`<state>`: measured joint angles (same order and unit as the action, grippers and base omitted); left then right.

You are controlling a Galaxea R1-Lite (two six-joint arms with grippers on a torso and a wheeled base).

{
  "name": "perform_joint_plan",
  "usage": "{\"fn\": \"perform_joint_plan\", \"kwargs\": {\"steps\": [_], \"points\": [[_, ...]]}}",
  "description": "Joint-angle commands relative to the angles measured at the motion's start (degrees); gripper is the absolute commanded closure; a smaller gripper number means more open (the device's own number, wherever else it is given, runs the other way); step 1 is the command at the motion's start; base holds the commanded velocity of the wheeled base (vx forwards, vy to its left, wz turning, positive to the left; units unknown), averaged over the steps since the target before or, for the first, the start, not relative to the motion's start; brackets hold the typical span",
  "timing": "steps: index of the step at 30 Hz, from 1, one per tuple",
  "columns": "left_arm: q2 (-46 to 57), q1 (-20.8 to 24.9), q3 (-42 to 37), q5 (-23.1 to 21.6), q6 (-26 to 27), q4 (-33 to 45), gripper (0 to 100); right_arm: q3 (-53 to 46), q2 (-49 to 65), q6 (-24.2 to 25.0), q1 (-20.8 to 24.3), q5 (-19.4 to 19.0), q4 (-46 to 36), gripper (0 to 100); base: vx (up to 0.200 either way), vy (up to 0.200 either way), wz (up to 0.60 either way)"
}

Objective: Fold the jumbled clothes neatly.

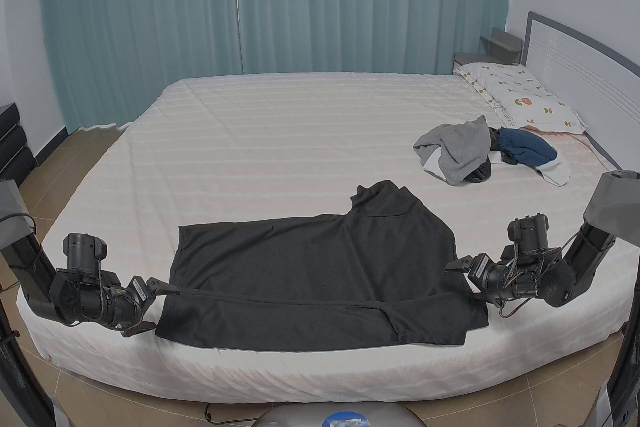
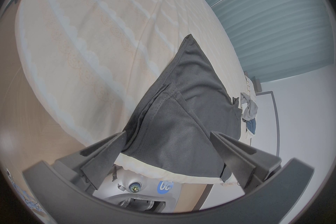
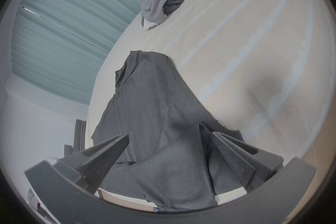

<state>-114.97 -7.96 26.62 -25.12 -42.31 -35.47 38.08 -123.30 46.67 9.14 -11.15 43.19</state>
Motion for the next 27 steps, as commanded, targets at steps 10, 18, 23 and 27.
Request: {"fn": "perform_joint_plan", "kwargs": {"steps": [10,18,23,27], "points": [[-0.1,0.0,0.0,0.1,0.3,0.0,0,-4.2,0.2,-1.1,-0.9,-8.3,2.1,0,0.000,0.000,0.00],[-0.2,0.0,0.0,0.1,0.3,0.0,0,-6.8,-3.9,-2.6,-1.5,-8.4,10.6,0,0.000,0.000,0.00],[-0.2,0.1,0.0,0.1,0.3,0.0,0,-7.2,-4.1,-3.1,-1.9,-8.5,12.1,0,0.000,0.000,0.00],[-0.2,0.1,0.0,0.1,0.4,0.0,0,-7.0,-4.7,-2.9,-1.9,-8.6,12.3,0,0.000,0.000,0.00]]}}
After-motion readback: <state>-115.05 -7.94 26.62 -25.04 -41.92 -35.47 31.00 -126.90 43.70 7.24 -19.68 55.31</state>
